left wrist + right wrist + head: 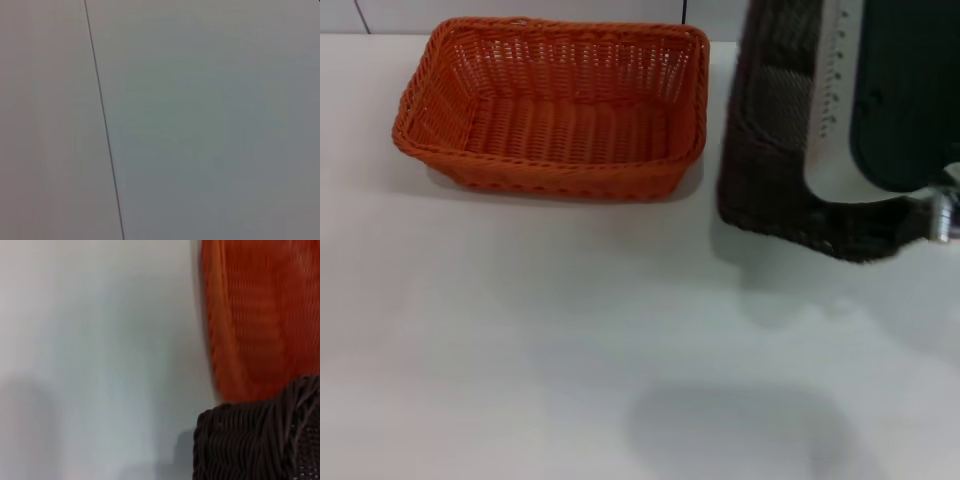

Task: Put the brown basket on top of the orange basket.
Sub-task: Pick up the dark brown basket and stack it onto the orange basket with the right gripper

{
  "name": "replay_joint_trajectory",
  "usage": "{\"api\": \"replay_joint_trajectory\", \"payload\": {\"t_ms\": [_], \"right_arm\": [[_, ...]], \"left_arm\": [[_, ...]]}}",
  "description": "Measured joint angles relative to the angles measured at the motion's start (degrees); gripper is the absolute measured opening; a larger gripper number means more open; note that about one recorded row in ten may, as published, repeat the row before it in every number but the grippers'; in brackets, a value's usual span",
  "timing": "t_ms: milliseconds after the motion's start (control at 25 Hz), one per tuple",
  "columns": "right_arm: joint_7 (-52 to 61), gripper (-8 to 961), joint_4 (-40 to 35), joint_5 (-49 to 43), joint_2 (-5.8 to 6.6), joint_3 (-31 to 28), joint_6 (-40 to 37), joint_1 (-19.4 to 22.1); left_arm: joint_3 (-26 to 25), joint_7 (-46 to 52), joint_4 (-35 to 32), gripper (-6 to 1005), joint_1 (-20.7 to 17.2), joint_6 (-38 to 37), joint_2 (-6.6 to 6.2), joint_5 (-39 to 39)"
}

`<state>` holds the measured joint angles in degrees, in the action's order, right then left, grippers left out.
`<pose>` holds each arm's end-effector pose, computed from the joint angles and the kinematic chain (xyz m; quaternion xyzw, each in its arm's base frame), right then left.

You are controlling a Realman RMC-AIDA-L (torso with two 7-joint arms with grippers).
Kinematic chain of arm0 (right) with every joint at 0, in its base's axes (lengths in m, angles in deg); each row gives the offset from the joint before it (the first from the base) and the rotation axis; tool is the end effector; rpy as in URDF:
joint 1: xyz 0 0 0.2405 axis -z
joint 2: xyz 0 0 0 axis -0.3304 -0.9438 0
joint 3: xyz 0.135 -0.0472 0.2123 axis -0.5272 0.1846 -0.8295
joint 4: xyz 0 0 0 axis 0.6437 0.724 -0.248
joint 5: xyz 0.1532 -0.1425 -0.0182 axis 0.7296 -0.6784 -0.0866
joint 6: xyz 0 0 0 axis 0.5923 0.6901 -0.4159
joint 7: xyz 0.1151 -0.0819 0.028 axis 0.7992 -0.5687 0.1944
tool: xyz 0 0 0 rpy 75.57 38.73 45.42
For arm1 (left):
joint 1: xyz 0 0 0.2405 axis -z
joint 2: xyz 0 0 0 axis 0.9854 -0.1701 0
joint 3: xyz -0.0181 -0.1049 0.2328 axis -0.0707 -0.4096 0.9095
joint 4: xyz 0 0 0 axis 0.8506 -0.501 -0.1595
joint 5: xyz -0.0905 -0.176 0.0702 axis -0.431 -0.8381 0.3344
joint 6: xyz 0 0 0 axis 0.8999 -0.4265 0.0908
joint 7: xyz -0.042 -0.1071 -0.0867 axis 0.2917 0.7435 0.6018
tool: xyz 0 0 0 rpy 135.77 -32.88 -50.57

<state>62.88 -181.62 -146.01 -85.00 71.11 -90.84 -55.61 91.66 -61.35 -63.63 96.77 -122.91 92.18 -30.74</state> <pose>0.0583 0.2841 0.0290 -0.9438 -0.0581 -0.2525 0.2054 -0.4046 0.2994 0.1176 -0.4935 -0.1835 -0.1718 0.8326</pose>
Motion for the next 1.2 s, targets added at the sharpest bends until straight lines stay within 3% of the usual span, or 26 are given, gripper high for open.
{"api": "replay_joint_trajectory", "payload": {"t_ms": [240,400,560,680,840,1040,1200], "right_arm": [[-10.4,144,0.0,-0.3,0.09,2.0,7.1,-2.5],[-20.4,145,0.8,-4.0,0.10,6.8,11.9,-3.1],[-36.1,147,3.7,-10.5,-0.17,12.1,21.2,-1.3],[-42.0,148,5.0,-10.9,-0.25,12.6,25.4,0.0],[-59.3,149,9.0,-11.0,-0.31,12.6,37.8,4.0],[-68.4,151,13.7,-11.1,-0.34,12.3,45.7,5.7],[-73.6,153,19.4,-11.1,0.45,12.2,51.1,5.3]], "left_arm": [[0.0,0.0,0.0,802,0.8,1.2,-0.02,0.0],[0.6,-0.1,-0.1,802,1.1,1.3,0.31,0.0],[0.3,-0.1,0.0,802,1.8,2.6,0.81,0.0],[0.3,-0.1,0.0,802,1.9,2.9,0.98,0.0],[0.5,-0.1,0.2,801,1.9,3.8,1.26,0.0],[0.5,0.1,0.7,801,1.9,4.2,1.58,-0.4],[0.2,0.6,1.6,801,1.9,4.3,1.70,-0.4]]}}
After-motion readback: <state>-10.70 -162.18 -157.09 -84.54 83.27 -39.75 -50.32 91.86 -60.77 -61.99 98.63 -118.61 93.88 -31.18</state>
